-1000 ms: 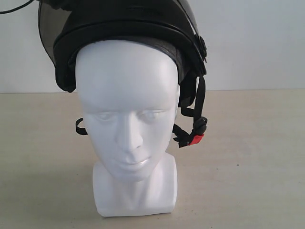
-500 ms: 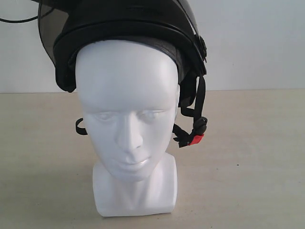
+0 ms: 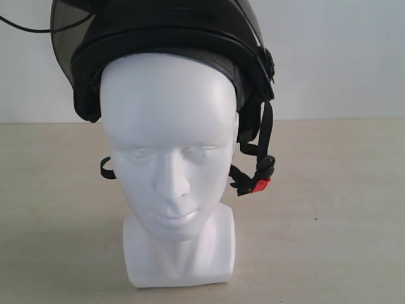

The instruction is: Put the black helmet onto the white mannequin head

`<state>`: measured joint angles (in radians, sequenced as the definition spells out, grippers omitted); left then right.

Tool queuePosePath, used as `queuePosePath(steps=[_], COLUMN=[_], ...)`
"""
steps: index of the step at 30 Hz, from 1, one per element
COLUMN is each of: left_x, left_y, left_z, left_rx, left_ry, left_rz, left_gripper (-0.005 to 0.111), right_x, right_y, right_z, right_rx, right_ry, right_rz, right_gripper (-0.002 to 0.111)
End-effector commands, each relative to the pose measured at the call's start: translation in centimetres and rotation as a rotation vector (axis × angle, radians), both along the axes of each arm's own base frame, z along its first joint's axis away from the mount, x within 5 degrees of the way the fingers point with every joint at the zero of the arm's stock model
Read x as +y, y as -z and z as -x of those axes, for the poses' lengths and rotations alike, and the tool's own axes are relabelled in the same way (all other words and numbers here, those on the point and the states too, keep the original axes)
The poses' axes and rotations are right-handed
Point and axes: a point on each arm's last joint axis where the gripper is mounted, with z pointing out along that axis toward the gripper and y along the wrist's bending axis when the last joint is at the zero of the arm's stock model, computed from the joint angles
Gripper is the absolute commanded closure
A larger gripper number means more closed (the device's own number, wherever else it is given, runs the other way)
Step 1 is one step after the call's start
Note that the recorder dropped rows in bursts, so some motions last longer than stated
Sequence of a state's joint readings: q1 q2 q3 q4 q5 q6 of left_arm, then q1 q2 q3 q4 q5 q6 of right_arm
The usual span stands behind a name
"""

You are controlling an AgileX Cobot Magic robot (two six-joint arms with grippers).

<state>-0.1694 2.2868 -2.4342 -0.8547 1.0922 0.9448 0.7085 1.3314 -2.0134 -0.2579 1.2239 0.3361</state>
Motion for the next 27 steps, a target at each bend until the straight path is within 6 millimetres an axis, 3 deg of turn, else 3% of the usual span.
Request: queuePosePath(steps=[1,12,27], left_x=[-0.2,0.0,-0.1], left_y=[0.0,-1.8,-2.4], left_z=[0.1,1.1,2.4], left_rx=[0.021,-0.006,0.048], left_ry=[-0.003,0.008,0.063], left_rz=[0.002,0.004,-0.013], left_gripper=[0.102,0.102,0.102], right_x=[-0.2,-0.3,-0.4], right_y=[-0.1,-0.1,-0.2], right_z=[0.1,0.0,0.0], right_rx=[-0.014,-0.027,-0.034], right_ry=[-0.002,0.012,0.012], right_rz=[0.012,0.029,0.042], right_gripper=[0.109,0.109,0.109])
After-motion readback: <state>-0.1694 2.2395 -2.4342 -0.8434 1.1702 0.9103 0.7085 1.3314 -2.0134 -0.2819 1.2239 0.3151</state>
